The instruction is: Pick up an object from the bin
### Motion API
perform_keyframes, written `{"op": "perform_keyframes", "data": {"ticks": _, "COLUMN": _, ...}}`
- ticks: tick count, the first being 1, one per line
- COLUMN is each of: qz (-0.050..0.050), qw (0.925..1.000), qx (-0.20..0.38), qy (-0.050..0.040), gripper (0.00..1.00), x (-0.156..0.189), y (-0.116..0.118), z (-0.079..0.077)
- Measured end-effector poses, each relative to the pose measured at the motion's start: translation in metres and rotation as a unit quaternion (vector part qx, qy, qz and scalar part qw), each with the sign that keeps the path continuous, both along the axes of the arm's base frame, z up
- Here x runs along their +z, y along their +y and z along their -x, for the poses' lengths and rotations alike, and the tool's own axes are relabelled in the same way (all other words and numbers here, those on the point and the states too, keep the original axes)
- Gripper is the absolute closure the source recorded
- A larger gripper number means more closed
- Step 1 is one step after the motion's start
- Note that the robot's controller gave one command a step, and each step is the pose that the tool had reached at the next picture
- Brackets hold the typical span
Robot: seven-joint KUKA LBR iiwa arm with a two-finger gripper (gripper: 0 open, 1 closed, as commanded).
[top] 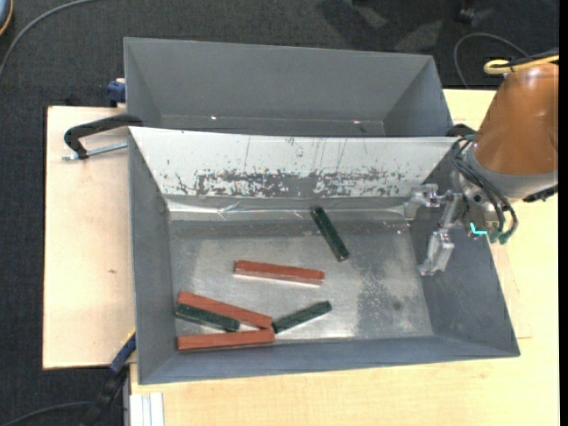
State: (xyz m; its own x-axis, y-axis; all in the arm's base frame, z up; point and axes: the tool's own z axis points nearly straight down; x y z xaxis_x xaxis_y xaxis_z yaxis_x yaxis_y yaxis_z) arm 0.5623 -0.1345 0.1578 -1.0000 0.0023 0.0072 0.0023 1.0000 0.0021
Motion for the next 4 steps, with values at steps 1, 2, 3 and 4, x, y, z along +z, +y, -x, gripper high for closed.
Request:
{"op": "perform_keyframes", "data": {"ticks": 1, "qz": -0.002, "qw": 0.9775, "qx": 0.211, "qy": -0.0021, "gripper": 0.00, "x": -0.088, "y": 0.049, "z": -0.023}}
{"op": "perform_keyframes", "data": {"ticks": 2, "qz": -0.001, "qw": 0.9502, "qx": 0.312, "qy": -0.0058, "gripper": 0.00, "x": -0.086, "y": 0.148, "z": -0.012}}
{"op": "perform_keyframes", "data": {"ticks": 3, "qz": -0.002, "qw": 0.9616, "qx": 0.275, "qy": -0.0048, "gripper": 0.00, "x": -0.086, "y": 0.201, "z": 0.045}}
{"op": "perform_keyframes", "data": {"ticks": 4, "qz": 0.000, "qw": 0.9622, "qx": 0.272, "qy": -0.0063, "gripper": 1.00, "x": -0.086, "y": 0.197, "z": 0.043}}
